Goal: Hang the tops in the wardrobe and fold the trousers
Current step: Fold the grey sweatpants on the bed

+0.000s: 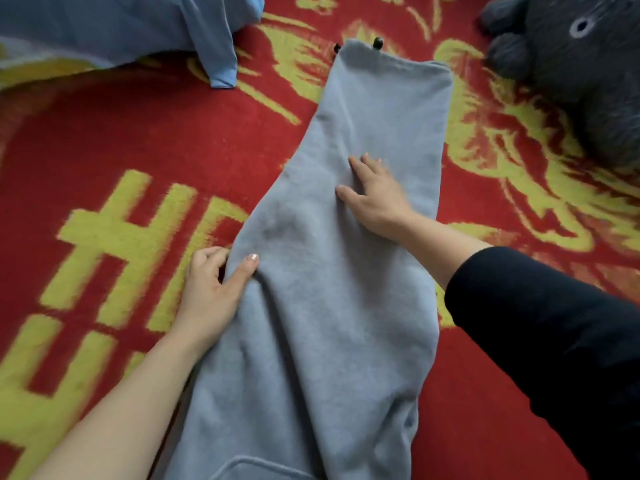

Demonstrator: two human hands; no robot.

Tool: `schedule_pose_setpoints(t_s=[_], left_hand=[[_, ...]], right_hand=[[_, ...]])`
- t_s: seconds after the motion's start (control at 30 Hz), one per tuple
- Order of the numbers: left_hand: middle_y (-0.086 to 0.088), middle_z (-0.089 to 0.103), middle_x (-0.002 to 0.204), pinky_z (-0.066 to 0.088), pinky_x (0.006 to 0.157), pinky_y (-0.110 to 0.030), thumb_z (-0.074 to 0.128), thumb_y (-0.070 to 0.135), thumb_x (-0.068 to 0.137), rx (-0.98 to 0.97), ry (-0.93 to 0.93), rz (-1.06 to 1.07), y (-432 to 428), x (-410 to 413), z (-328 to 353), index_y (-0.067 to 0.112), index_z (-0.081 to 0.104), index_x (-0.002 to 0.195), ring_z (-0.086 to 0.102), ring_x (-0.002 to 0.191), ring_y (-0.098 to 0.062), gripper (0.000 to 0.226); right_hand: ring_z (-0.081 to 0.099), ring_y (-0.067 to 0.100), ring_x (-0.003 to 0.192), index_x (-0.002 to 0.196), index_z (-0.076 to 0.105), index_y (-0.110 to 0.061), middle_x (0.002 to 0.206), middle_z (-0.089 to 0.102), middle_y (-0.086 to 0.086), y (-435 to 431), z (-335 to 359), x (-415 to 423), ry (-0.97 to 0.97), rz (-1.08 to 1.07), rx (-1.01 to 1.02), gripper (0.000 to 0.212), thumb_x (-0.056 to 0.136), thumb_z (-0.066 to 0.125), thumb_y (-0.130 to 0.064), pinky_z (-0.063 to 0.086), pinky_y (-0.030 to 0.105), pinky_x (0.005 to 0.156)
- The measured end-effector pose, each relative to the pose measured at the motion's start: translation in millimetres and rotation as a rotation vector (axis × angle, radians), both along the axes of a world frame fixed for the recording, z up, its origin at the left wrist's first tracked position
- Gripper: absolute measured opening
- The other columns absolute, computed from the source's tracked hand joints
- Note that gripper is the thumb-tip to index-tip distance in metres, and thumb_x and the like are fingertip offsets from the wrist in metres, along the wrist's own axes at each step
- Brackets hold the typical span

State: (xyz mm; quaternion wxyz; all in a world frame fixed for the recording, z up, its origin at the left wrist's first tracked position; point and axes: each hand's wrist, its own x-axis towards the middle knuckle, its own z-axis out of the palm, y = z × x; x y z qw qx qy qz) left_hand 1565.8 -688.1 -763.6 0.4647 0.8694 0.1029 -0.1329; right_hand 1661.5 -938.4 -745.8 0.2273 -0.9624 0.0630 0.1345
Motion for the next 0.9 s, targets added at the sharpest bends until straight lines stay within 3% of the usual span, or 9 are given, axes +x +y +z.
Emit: schedule_pose_setpoints(t_s=[0.17, 0.23, 0.37, 0.47, 0.6, 0.67, 0.8, 0.9], left_hand=[[0.002, 0.069, 0.090, 0.049, 0.068, -0.020, 0.065, 0.022, 0.088, -0.430, 0.189, 0.153, 13.4, -16.0, 25.2, 0.021, 0.066, 0.091, 0.062, 0.079, -0.008, 0.004], [0.004, 0.070, 0.085, 0.050, 0.069, -0.020, 0.066, 0.018, 0.087, -0.437, 0.207, 0.142, 18.2, -37.6, 28.3, 0.020, 0.066, 0.090, 0.062, 0.076, -0.006, 0.004], [-0.003, 0.067, 0.099, 0.050, 0.081, -0.028, 0.071, 0.016, 0.083, -0.311, 0.173, 0.122, 33.8, -96.8, 28.4, 0.013, 0.063, 0.103, 0.061, 0.090, -0.014, 0.022], [-0.003, 0.066, 0.100, 0.050, 0.088, -0.039, 0.074, 0.024, 0.080, -0.129, 0.149, 0.092, 52.6, -145.5, 28.7, 0.016, 0.061, 0.099, 0.062, 0.096, -0.021, 0.024], [-0.006, 0.066, 0.098, 0.049, 0.084, -0.041, 0.072, 0.038, 0.079, 0.042, 0.156, 0.032, 78.3, -205.6, 34.8, 0.017, 0.061, 0.094, 0.061, 0.094, -0.025, 0.028], [-0.007, 0.065, 0.098, 0.047, 0.081, -0.036, 0.071, 0.037, 0.081, 0.114, 0.140, 0.024, 88.6, -230.7, 41.1, 0.012, 0.062, 0.097, 0.060, 0.094, -0.025, 0.031], [-0.008, 0.065, 0.099, 0.039, 0.076, -0.028, 0.070, 0.038, 0.082, 0.228, 0.110, 0.015, 106.7, -268.4, 51.7, 0.010, 0.064, 0.098, 0.060, 0.094, -0.024, 0.033], [-0.011, 0.063, 0.105, 0.041, 0.081, -0.033, 0.067, 0.039, 0.084, 0.305, 0.161, -0.070, 114.4, -284.1, 53.2, 0.007, 0.063, 0.104, 0.057, 0.101, -0.029, 0.038]], right_hand=[[0.008, 0.021, 0.148, 0.152, 0.022, -0.022, 0.161, 0.014, 0.003, 4.4, 8.3, -71.0, 0.005, 0.012, -0.016, 0.070, 0.093, 0.052, -0.044, 0.008, 0.036, 0.121], [0.007, 0.021, 0.148, 0.150, 0.027, -0.023, 0.161, 0.014, 0.003, 9.4, 12.8, -109.6, 0.014, 0.000, -0.038, 0.067, 0.093, 0.052, -0.045, 0.006, 0.035, 0.120], [0.009, 0.020, 0.148, 0.147, 0.034, -0.029, 0.159, 0.019, 0.002, 26.8, 26.5, -188.9, 0.030, -0.133, -0.050, 0.062, 0.091, 0.052, -0.050, 0.008, 0.038, 0.117], [0.017, 0.022, 0.142, 0.142, 0.042, -0.027, 0.155, 0.026, 0.004, 46.2, 41.2, -251.7, -0.026, -0.334, -0.037, 0.061, 0.087, 0.060, -0.048, 0.016, 0.041, 0.111], [0.028, 0.024, 0.133, 0.143, 0.035, -0.019, 0.143, 0.033, 0.005, 82.9, 52.2, -332.8, -0.045, -0.644, 0.070, 0.073, 0.082, 0.067, -0.046, 0.026, 0.045, 0.105], [0.034, 0.027, 0.129, 0.136, 0.040, -0.013, 0.135, 0.039, 0.008, 104.0, 50.2, -369.3, 0.013, -0.763, 0.131, 0.069, 0.082, 0.068, -0.044, 0.029, 0.043, 0.102], [0.042, 0.029, 0.117, 0.112, 0.050, -0.009, 0.117, 0.045, 0.009, 146.5, 43.0, -427.8, 0.198, -0.849, 0.199, 0.051, 0.082, 0.066, -0.047, 0.035, 0.042, 0.096], [0.039, 0.025, 0.117, 0.100, 0.054, -0.012, 0.117, 0.043, 0.004, 166.2, 38.6, -451.3, 0.318, -0.759, 0.167, 0.040, 0.088, 0.057, -0.050, 0.033, 0.041, 0.097]])
